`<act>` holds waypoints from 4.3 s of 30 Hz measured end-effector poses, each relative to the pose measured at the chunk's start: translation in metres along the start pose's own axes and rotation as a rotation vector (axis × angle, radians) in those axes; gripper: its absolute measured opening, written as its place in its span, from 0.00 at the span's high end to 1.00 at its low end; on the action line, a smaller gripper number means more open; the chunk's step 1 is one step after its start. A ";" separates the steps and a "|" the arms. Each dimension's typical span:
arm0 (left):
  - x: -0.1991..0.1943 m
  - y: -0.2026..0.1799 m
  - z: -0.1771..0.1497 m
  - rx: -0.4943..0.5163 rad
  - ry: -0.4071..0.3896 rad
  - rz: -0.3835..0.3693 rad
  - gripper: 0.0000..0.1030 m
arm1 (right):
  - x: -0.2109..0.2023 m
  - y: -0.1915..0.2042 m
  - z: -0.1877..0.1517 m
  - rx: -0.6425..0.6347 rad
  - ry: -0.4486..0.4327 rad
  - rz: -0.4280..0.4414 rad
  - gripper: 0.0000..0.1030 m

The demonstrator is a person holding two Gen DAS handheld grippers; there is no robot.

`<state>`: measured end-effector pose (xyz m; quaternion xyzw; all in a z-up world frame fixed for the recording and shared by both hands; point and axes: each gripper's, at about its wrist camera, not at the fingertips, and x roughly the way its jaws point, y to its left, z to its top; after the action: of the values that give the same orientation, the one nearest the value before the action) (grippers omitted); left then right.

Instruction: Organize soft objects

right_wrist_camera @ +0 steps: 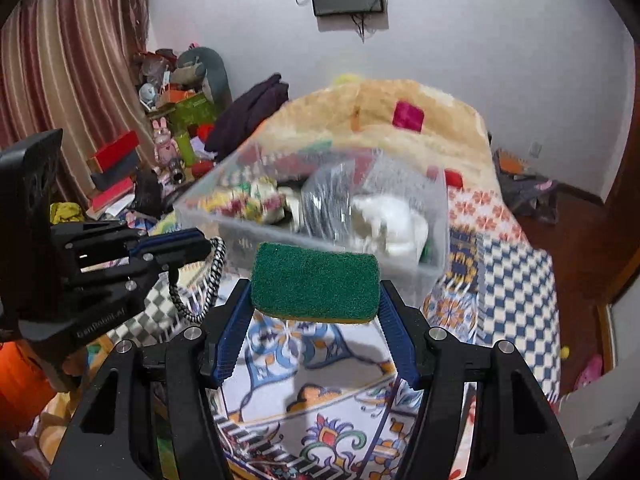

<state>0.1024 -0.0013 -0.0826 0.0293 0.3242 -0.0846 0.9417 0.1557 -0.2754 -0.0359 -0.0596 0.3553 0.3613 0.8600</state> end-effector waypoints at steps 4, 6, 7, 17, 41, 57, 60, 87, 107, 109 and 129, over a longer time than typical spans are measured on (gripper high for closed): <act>-0.012 0.016 0.019 -0.030 -0.060 0.019 0.95 | -0.009 0.002 0.019 -0.005 -0.066 -0.006 0.43; -0.016 0.023 0.027 -0.054 -0.085 0.024 0.95 | -0.010 0.002 0.028 -0.009 -0.091 -0.012 0.43; -0.018 0.027 0.029 -0.061 -0.091 0.025 0.95 | -0.010 0.002 0.032 -0.011 -0.101 -0.016 0.43; 0.009 0.048 0.044 -0.094 -0.074 0.038 0.95 | 0.014 0.004 0.061 -0.031 -0.122 -0.030 0.43; 0.068 0.048 0.031 -0.090 0.074 -0.022 0.82 | 0.072 -0.002 0.041 -0.062 0.060 -0.077 0.32; -0.053 0.026 0.044 -0.083 -0.190 0.020 0.60 | -0.026 0.005 0.056 -0.027 -0.173 -0.053 0.30; -0.076 0.019 0.041 -0.090 -0.246 0.025 0.50 | -0.048 0.010 0.056 -0.025 -0.229 -0.052 0.23; -0.132 -0.013 0.012 -0.085 -0.393 0.114 0.00 | -0.102 0.035 0.018 -0.035 -0.385 -0.061 0.00; -0.129 -0.012 0.010 -0.085 -0.383 0.119 0.00 | -0.099 0.029 0.016 -0.005 -0.376 -0.046 0.00; -0.129 -0.012 0.011 -0.082 -0.382 0.120 0.00 | -0.099 0.030 0.016 -0.005 -0.377 -0.046 0.00; -0.126 -0.011 0.010 -0.085 -0.373 0.119 0.00 | -0.102 0.031 0.016 -0.006 -0.382 -0.043 0.00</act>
<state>0.0089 0.0044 0.0033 -0.0075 0.1449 -0.0192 0.9892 0.0941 -0.3061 0.0477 0.0002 0.1831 0.3487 0.9192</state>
